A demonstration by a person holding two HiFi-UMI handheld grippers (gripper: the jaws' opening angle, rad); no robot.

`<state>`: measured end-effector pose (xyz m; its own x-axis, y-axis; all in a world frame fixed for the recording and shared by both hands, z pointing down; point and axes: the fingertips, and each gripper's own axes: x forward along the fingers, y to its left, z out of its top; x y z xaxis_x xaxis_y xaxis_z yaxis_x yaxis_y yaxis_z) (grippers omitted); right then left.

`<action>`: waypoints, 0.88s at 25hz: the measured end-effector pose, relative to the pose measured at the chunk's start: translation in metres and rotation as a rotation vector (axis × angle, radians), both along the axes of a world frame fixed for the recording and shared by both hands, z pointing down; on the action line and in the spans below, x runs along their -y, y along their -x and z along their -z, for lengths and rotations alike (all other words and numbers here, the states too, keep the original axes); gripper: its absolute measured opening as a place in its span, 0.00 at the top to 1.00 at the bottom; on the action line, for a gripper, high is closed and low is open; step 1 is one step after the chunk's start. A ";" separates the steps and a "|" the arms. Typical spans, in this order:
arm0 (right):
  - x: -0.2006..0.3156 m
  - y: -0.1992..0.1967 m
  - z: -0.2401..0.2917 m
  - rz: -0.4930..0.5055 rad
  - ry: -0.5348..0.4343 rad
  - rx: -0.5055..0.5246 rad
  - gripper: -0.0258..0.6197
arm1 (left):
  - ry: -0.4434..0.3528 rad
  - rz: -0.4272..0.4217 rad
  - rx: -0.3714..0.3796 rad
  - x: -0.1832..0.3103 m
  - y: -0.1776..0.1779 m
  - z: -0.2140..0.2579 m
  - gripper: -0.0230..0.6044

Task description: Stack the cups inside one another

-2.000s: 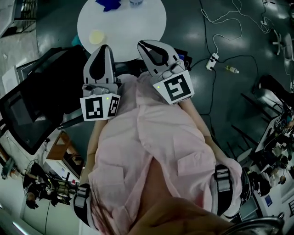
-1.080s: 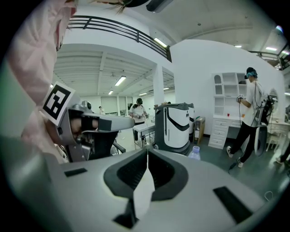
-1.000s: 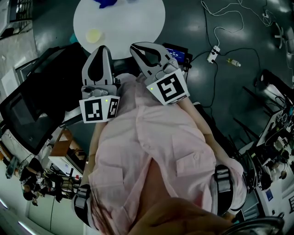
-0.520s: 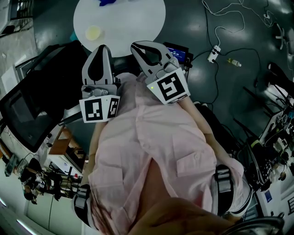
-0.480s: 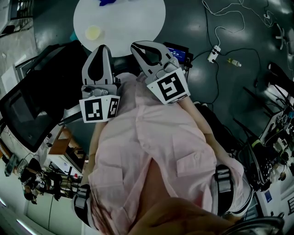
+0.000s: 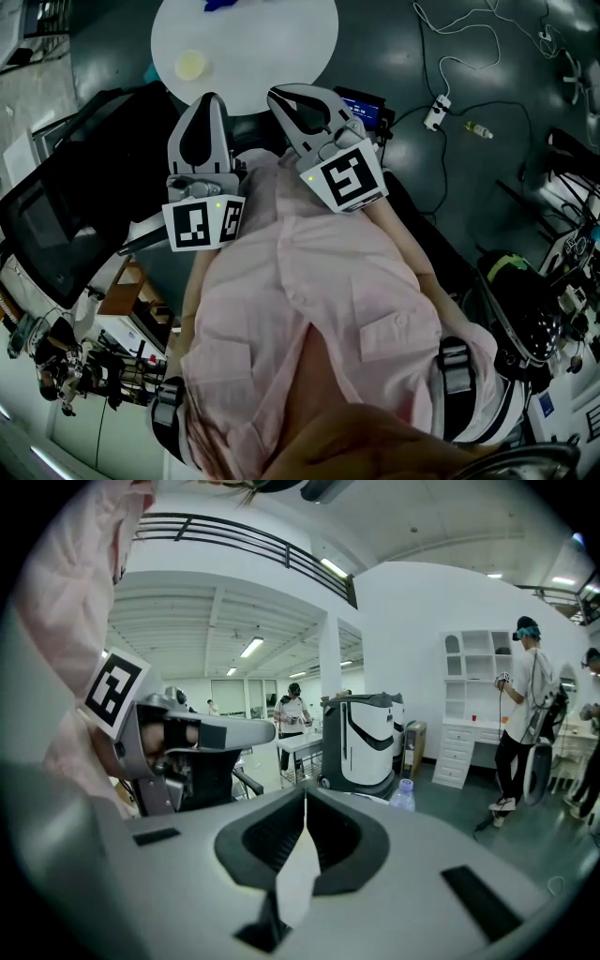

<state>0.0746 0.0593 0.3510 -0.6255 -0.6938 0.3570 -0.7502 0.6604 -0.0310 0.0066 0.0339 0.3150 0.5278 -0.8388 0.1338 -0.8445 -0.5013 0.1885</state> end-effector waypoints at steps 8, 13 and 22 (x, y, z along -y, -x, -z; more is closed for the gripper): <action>0.003 0.000 0.001 -0.007 -0.003 -0.009 0.91 | -0.003 -0.003 0.003 0.002 0.001 0.001 0.94; 0.003 0.004 -0.002 -0.011 0.003 -0.010 0.91 | -0.002 -0.004 0.001 0.002 0.006 -0.002 0.94; 0.003 0.002 0.001 -0.008 0.012 -0.014 0.91 | 0.002 -0.004 0.003 0.003 0.004 0.002 0.94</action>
